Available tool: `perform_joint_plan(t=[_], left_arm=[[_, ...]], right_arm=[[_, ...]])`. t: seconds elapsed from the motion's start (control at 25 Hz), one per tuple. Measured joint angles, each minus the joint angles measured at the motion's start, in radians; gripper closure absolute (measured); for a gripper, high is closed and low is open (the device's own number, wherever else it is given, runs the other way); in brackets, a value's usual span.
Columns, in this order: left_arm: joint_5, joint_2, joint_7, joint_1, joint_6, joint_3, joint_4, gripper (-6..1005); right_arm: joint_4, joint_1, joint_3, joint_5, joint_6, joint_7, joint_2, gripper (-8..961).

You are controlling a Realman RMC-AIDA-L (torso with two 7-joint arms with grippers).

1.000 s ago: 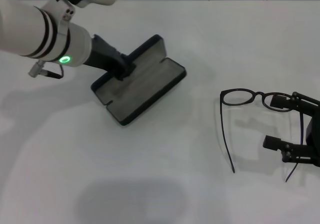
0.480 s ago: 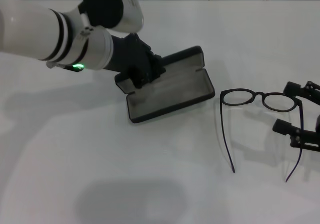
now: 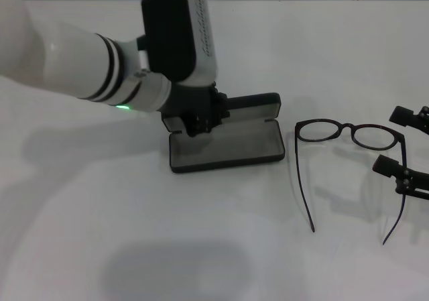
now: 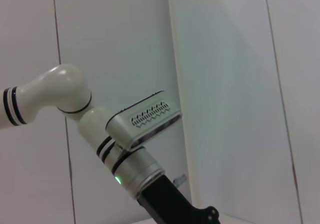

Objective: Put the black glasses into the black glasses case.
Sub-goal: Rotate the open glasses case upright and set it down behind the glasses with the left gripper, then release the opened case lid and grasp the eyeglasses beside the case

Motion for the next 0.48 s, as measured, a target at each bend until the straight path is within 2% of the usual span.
perform_joint_plan(t=[0.24, 0.48], left_arm=[[0.090, -0.002, 0.002, 0.047, -0.131, 0.114, 0.010, 751], [0.096, -0.003, 0.002, 0.099, -0.164, 0.149, 0.089, 636]], right_arm=[[0.002, 0.000, 0.005, 0.001, 0.002, -0.003, -0.002, 74], [0.011, -0.001, 0.017, 0.001, 0.003, -0.005, -0.005, 84]])
